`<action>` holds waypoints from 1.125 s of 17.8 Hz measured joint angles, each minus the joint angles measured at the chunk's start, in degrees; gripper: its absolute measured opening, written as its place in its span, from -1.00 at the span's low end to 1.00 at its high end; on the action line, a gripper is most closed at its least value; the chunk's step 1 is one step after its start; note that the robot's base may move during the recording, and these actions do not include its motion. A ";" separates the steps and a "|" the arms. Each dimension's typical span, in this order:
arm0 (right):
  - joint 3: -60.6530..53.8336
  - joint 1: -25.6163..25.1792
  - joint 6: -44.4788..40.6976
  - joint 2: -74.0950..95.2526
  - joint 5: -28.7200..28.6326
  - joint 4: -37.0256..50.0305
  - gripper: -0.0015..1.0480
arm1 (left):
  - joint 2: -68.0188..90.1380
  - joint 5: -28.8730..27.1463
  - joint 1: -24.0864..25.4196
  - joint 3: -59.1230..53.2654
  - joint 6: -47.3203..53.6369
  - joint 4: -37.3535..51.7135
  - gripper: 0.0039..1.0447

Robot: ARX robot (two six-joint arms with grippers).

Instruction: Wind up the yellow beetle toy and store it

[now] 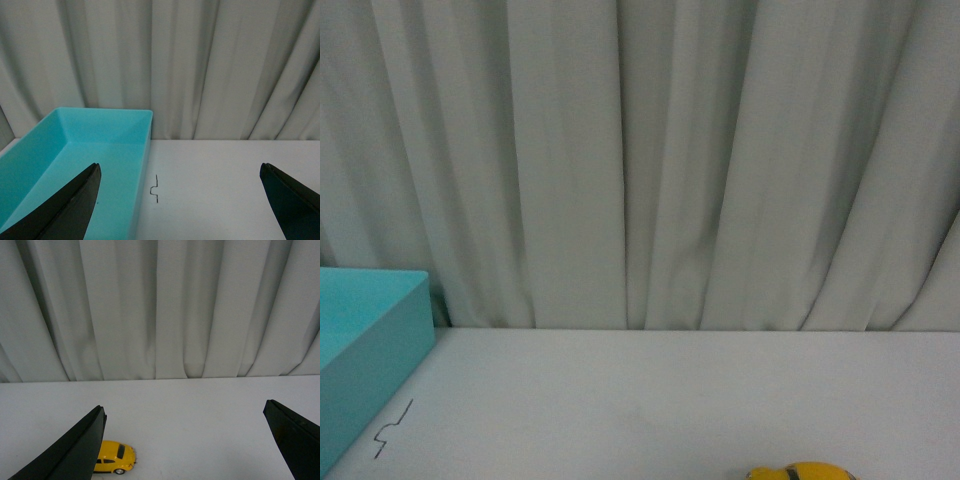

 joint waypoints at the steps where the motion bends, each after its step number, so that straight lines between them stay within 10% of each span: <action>1: 0.00 0.00 0.00 0.00 0.00 0.00 0.87 | 0.00 0.00 0.00 0.00 0.00 -0.02 0.88; 10: 0.00 0.00 0.00 0.00 0.00 0.00 0.87 | 0.00 0.02 0.00 0.00 0.00 -0.02 0.88; 13: 3.08 6.49 6.27 21.64 21.88 14.82 0.87 | 0.00 0.02 0.00 0.00 0.00 0.02 0.88; 17: 7.04 -10.64 4.02 52.50 3.19 46.07 0.87 | 0.00 0.02 -0.04 0.00 0.00 0.02 0.88; 20: 16.87 -11.89 -0.26 70.77 -13.44 58.95 0.87 | 0.00 0.02 -0.04 0.00 0.00 0.02 0.88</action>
